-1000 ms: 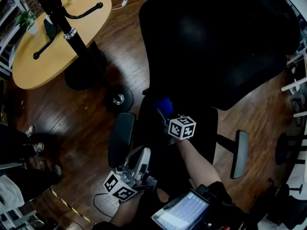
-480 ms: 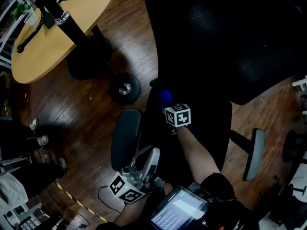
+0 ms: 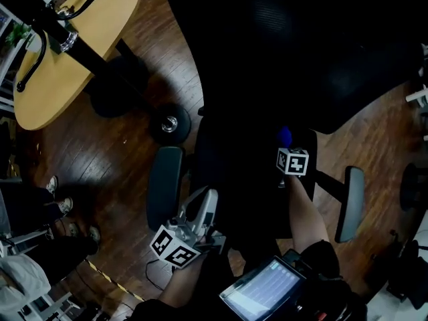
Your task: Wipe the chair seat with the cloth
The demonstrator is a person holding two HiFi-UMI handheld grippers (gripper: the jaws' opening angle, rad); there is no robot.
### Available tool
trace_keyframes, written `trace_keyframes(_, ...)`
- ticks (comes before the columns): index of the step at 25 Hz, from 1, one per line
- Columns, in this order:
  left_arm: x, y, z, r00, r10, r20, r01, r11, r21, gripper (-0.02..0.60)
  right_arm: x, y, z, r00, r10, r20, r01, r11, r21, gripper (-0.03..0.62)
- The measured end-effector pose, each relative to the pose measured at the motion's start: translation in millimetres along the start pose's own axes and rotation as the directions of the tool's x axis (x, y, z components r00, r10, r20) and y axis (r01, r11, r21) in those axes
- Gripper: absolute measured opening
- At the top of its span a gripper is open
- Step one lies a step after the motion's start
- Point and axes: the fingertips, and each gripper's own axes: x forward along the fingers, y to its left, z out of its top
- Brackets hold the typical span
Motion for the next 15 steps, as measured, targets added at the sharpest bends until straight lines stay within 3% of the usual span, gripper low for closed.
trace_keyframes(6, 9.4, -0.3, 0.3, 1.000, -0.007, -0.018, 0.007, 1.000, 0.020, -0.008, -57.1, -85.0, -22.6, 0.989, -0.149, 0.002, 0.148, 0.987, 0.061, 0.053)
trace_keyframes(15, 5.0, -4.2, 2.3, 1.000, -0.014, -0.016, 0.015, 1.000, 0.022, -0.008, -69.3, -93.2, -23.6, 0.988, -0.147, 0.042, 0.143, 0.985, 0.096, 0.054)
